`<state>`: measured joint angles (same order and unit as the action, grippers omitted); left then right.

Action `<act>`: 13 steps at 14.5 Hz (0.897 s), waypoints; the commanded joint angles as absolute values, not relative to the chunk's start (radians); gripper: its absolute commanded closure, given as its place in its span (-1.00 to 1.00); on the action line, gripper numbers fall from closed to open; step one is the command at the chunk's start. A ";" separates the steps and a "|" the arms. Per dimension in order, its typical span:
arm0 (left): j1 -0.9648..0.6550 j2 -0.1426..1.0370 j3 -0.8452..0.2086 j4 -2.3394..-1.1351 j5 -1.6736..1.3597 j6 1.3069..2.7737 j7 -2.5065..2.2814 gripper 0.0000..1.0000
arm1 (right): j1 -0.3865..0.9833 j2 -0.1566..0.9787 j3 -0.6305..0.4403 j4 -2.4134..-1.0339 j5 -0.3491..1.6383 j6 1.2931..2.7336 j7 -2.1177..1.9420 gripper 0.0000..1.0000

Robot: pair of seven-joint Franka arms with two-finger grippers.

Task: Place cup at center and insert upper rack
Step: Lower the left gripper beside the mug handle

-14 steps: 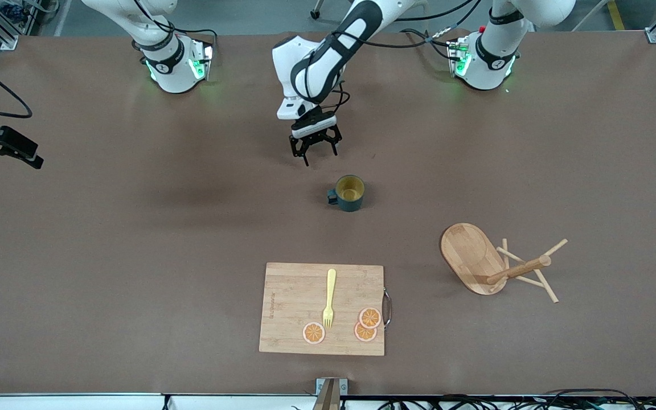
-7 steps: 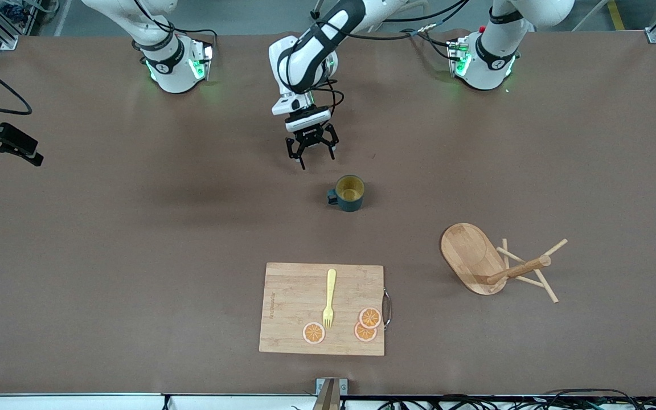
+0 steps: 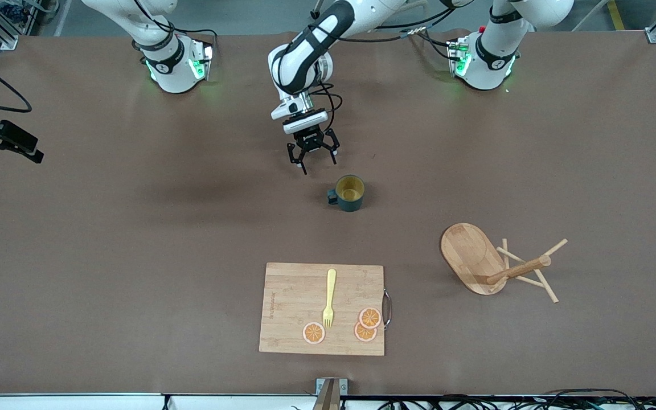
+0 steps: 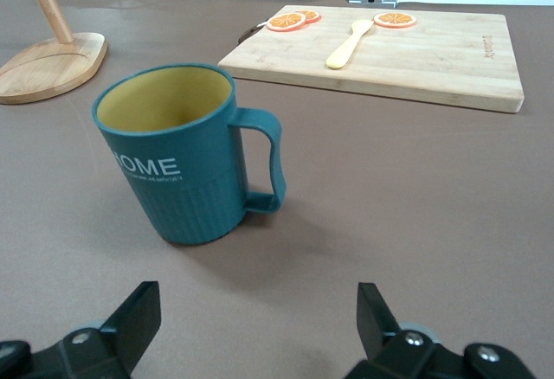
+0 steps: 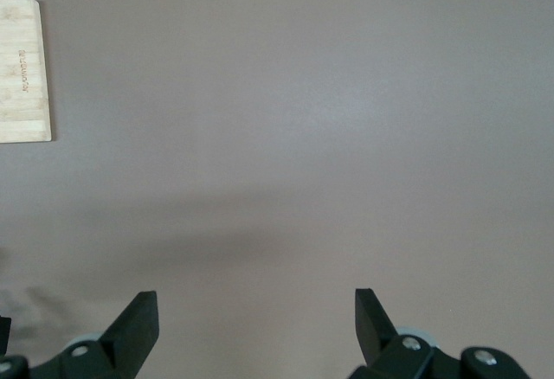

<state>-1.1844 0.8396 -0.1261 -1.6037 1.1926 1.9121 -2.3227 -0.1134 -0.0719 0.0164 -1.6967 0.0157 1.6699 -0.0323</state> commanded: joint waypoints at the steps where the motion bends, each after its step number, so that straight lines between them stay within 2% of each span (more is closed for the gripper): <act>1: -1.201 0.868 -0.114 -1.568 1.241 1.885 -2.326 -1.00 | -0.123 -0.100 0.025 -1.717 0.000 1.683 -0.043 -1.00; 13: -1.195 0.951 -0.066 -1.503 1.359 1.888 -2.258 -0.96 | -0.120 -0.098 0.026 -1.718 0.000 1.704 -0.043 -1.00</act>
